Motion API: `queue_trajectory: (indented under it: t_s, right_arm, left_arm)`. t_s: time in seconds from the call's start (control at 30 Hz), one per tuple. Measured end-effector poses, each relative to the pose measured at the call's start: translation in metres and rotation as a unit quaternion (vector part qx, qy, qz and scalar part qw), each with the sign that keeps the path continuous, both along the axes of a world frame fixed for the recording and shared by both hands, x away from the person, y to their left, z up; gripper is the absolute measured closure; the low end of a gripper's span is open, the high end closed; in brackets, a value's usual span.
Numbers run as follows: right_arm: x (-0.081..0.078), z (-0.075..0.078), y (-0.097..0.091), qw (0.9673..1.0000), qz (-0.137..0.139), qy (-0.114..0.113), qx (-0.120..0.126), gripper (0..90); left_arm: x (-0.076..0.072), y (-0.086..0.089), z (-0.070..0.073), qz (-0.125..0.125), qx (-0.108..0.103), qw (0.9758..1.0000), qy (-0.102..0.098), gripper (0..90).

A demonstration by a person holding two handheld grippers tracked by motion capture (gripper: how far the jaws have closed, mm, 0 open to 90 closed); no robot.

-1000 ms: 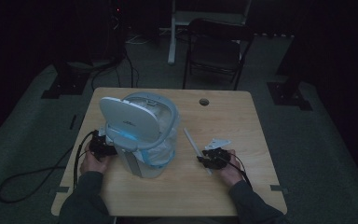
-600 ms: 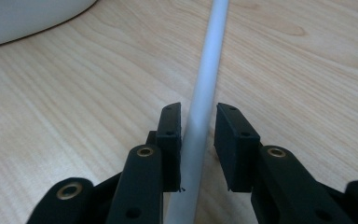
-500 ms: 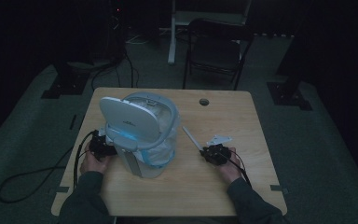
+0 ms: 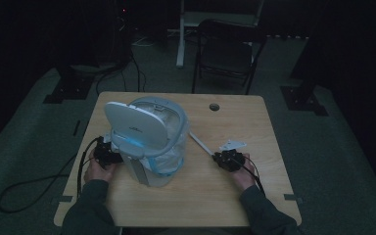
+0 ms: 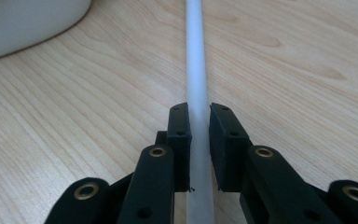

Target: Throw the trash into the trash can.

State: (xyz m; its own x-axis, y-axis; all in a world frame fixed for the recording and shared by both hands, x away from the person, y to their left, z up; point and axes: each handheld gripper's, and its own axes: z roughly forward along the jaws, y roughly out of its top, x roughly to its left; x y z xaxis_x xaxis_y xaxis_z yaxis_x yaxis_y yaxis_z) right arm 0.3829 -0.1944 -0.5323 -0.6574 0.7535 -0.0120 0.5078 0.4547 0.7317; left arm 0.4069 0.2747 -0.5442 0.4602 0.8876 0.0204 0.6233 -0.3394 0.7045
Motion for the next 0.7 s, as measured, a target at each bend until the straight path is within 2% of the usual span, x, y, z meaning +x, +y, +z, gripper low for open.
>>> queue_trajectory:
  t_s: [0.27, 0.33, 0.7]
  right_arm:
    - [0.001, 0.010, -0.005, 0.9999, -0.001, -0.008, 0.007, 78.5]
    - [0.001, 0.019, -0.005, 0.9998, 0.001, -0.016, 0.012, 78.5]
    - [0.005, 0.039, -0.006, 0.9990, 0.008, -0.034, 0.027, 78.5]
  left_arm:
    - [0.000, 0.000, 0.000, 0.000, 0.000, 1.0000, 0.000, 14.5]
    - [0.000, 0.000, 0.000, 0.000, 0.000, 1.0000, 0.000, 14.4]
    - [0.000, 0.000, 0.000, 0.000, 0.000, 1.0000, 0.000, 14.4]
